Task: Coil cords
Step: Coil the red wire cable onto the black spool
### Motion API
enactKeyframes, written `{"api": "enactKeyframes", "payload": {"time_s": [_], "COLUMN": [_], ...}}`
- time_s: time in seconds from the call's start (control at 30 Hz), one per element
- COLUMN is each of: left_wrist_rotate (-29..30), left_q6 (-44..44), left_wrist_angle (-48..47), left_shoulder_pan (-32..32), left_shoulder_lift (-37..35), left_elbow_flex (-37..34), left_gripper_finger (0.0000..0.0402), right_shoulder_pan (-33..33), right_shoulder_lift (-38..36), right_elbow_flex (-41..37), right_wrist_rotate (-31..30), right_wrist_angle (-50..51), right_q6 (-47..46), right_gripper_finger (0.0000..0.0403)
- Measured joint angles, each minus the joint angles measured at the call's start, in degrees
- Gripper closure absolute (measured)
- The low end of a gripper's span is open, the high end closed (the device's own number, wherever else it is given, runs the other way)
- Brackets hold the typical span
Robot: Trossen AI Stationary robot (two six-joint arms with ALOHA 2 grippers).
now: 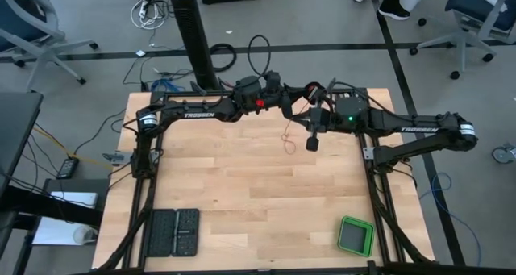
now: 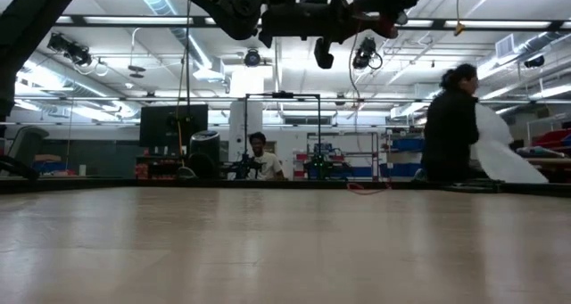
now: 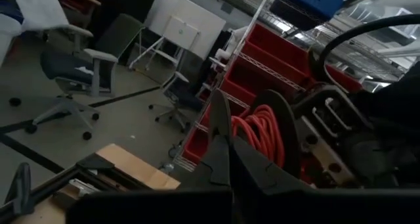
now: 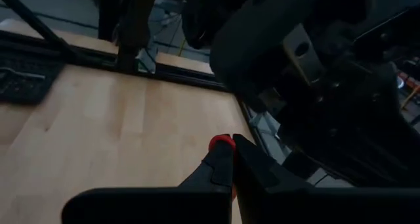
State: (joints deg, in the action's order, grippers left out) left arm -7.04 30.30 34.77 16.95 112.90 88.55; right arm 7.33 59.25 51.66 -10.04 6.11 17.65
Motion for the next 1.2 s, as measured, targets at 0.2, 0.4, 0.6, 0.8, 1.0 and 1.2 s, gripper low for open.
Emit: {"api": "enactKeyframes", "payload": {"time_s": [0.2,0.4,0.6,0.8,1.0,1.2], "left_wrist_rotate": [-0.33,-0.35,-0.05,0.18,0.34,0.26], "left_q6": [0.07,0.20,1.45,1.47,-0.15,-0.08], "left_wrist_angle": [-0.04,0.03,0.63,0.50,-0.27,0.91], "left_shoulder_pan": [-0.02,-0.07,-0.16,-0.24,-0.22,-0.17], "left_shoulder_lift": [0.06,0.11,0.11,0.11,0.11,0.10], "left_elbow_flex": [-0.07,-0.11,-0.11,-0.11,-0.20,-0.12], "left_gripper_finger": [0.0400,0.0400,0.0400,0.0400,0.0400,0.0400], "right_shoulder_pan": [-0.11,-0.04,-0.46,-0.50,-0.88,-3.43], "right_shoulder_lift": [0.10,0.08,0.08,0.33,0.38,-1.33], "right_elbow_flex": [0.02,0.04,0.04,0.05,0.07,-0.10], "right_wrist_rotate": [1.55,2.41,5.53,4.41,3.86,4.77], "right_wrist_angle": [4.14,6.02,2.37,3.44,6.98,14.02], "right_q6": [0.71,0.90,1.63,1.62,-1.88,-4.80], "right_gripper_finger": [0.0403,0.0403,0.0402,0.0347,0.0264,0.0240]}}
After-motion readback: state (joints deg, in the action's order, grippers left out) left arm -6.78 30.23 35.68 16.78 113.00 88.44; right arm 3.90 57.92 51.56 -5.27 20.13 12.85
